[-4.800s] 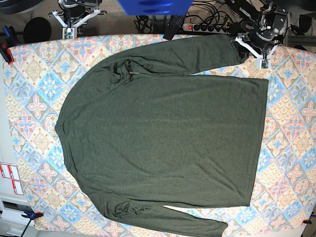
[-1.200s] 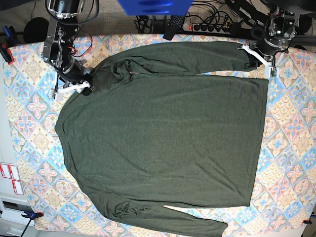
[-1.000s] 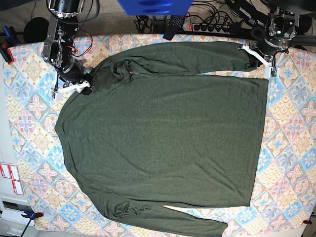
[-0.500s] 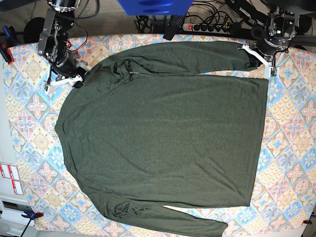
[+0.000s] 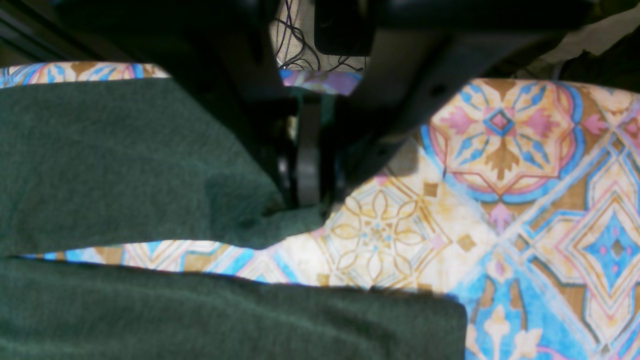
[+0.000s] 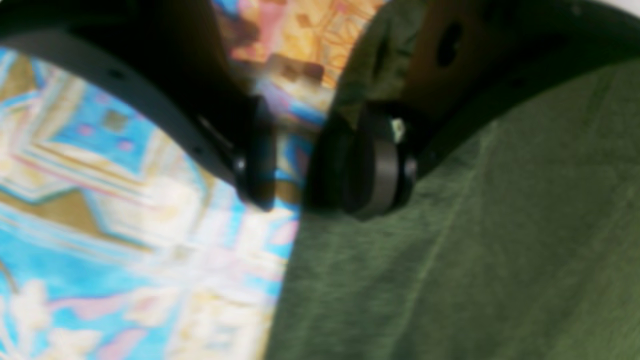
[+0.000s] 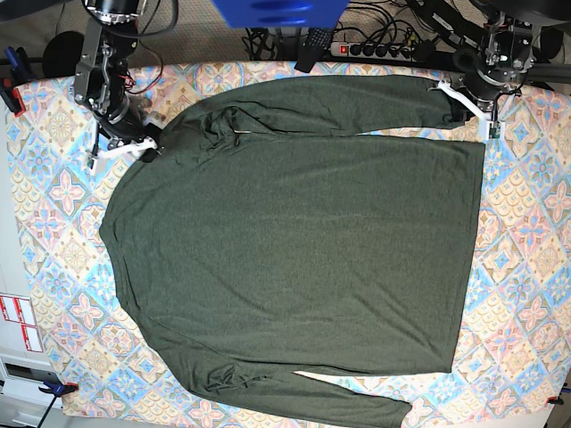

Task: Fold the T-shirt properly
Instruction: 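Lift both shoulder corners and pull them away from the hem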

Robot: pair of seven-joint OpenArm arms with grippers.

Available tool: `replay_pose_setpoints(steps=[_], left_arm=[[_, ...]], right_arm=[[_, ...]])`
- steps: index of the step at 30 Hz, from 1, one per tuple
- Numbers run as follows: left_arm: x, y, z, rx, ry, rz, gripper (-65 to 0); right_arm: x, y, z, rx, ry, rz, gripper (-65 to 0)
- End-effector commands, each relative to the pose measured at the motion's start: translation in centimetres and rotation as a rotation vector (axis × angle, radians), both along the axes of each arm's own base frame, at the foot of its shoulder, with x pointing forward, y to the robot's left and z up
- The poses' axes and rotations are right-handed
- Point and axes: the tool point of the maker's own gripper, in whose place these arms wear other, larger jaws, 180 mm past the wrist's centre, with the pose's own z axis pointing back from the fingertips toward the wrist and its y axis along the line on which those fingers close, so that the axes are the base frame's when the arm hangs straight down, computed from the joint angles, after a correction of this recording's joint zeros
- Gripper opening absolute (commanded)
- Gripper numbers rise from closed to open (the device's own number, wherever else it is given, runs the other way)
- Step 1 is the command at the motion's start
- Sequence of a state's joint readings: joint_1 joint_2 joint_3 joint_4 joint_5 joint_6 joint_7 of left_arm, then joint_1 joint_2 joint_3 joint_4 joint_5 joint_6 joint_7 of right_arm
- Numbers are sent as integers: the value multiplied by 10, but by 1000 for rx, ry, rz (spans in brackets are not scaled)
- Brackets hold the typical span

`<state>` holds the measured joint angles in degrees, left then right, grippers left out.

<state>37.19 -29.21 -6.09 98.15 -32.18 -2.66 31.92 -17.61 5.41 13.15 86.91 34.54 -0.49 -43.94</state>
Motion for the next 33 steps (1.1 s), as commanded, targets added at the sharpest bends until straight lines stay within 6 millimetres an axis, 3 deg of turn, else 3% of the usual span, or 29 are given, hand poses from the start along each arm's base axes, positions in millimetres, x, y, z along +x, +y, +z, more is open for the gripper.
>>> replay_pose_setpoints(steps=[1, 11, 17, 20, 27, 33], left_arm=[[4, 2, 6, 8, -23, -8, -650], [4, 2, 6, 8, -23, -8, -650], [4, 2, 6, 8, -23, -8, -650], [4, 2, 6, 8, -24, -8, -650], [7, 4, 7, 10, -31, -5, -650], [24, 12, 20, 27, -110, 12, -650]], right_arm=[[1, 3, 2, 11, -2, 12, -390], [0, 3, 0, 15, 4, 10, -390], [-17, 15, -24, 44, 80, 24, -392], [-20, 17, -29, 49, 93, 27, -445], [-18, 17, -26, 48, 83, 25, -650], [-13, 15, -19, 41, 61, 25, -650]])
